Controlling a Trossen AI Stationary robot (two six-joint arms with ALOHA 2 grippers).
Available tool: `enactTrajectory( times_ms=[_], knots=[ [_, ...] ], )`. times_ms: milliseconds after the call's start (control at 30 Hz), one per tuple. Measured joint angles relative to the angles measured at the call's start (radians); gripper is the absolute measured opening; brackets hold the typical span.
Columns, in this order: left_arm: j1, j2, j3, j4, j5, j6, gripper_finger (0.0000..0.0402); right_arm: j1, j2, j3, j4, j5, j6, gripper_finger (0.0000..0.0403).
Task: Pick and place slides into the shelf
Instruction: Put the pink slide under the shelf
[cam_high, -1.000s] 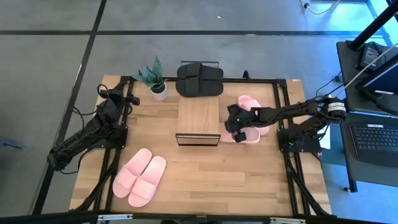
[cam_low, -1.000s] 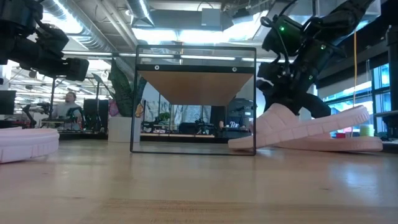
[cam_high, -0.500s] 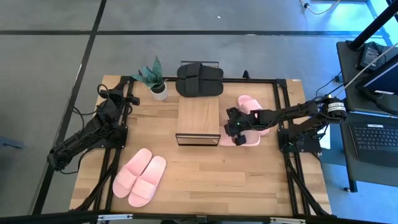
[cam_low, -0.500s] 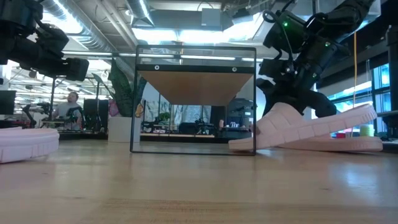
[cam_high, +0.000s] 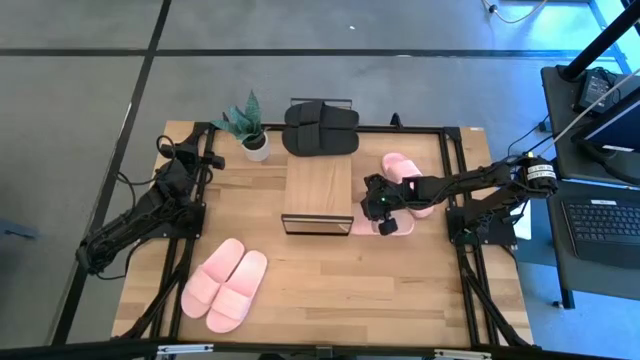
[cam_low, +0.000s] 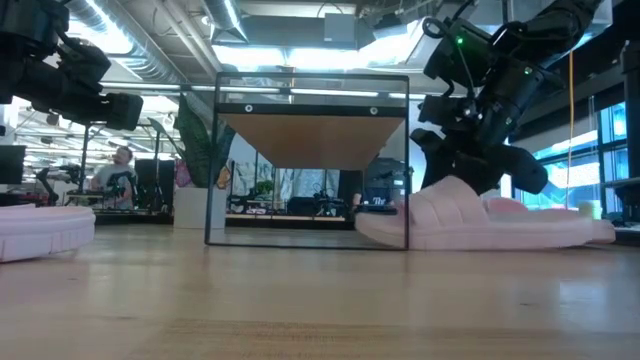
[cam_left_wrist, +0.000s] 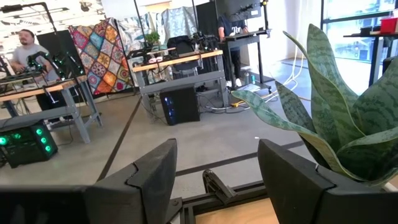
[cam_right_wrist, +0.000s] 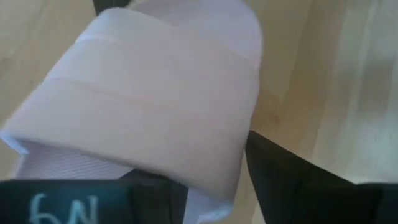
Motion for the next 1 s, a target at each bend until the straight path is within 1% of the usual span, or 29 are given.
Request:
enactTrajectory(
  times_ms=[167,400,467,567,667,767,833,1000],
  knots=[
    [0.0,0.0,0.0,0.0,0.0,0.0,0.0217,0.0,0.0,0.0,-0.013,0.064,0.05,0.0168],
    [0.0,0.0,0.0,0.0,0.0,0.0,0.0217,0.0,-0.005,0.0,-0.087,0.068,0.128,0.0172],
    [0.0,0.0,0.0,0.0,0.0,0.0,0.0217,0.0,-0.009,0.017,-0.142,0.068,0.163,0.0172],
    [0.0,0.0,0.0,0.0,0.0,0.0,0.0217,0.0,-0.023,0.075,-0.266,0.069,0.232,0.0172],
    [0.0,0.0,0.0,-0.001,0.0,0.0,0.0217,0.0,-0.036,0.154,-0.445,0.065,0.324,0.0172],
    [0.0,0.0,0.0,-0.003,0.0,0.0,0.0217,-0.009,-0.044,0.236,-0.66,0.008,0.42,0.0172],
    [0.0,0.0,0.0,-0.003,0.0,-0.001,0.0217,-0.013,-0.044,0.262,-0.789,-0.027,0.471,0.0172],
    [0.0,0.0,0.0,-0.006,0.0,-0.001,0.0217,-0.013,-0.043,0.244,-0.884,-0.05,0.54,0.0172]
  ],
)
